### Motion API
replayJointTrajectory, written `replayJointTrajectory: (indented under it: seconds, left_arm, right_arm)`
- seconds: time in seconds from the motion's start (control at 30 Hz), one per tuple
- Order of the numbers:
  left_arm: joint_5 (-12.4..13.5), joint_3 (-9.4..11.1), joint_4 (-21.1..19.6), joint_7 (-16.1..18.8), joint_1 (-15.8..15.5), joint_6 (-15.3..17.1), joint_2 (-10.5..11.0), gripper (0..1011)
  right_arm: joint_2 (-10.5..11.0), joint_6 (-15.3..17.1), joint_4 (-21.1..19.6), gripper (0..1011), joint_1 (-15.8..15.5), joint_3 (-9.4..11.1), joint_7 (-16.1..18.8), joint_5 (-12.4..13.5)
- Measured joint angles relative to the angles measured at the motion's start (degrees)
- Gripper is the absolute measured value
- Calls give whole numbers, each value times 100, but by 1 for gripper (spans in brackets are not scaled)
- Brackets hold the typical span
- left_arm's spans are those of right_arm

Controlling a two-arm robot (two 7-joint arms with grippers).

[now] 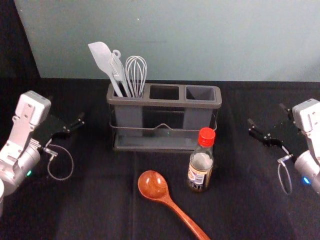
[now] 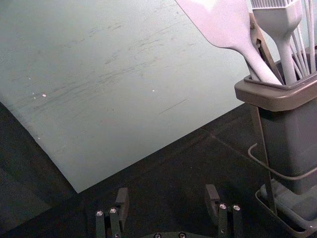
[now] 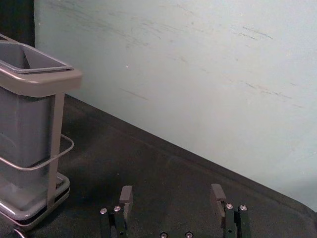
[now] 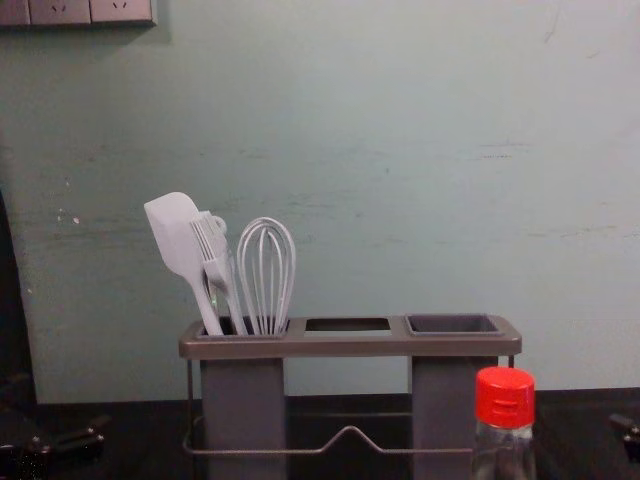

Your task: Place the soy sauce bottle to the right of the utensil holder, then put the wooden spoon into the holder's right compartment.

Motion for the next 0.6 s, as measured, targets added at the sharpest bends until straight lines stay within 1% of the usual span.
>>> replayJointTrajectory:
  seconds: [0.6]
  left_arm:
    - [0, 0, 0, 0, 0, 0, 0, 1005]
  right_arm:
    - [0, 0, 0, 1004, 0, 0, 0, 0]
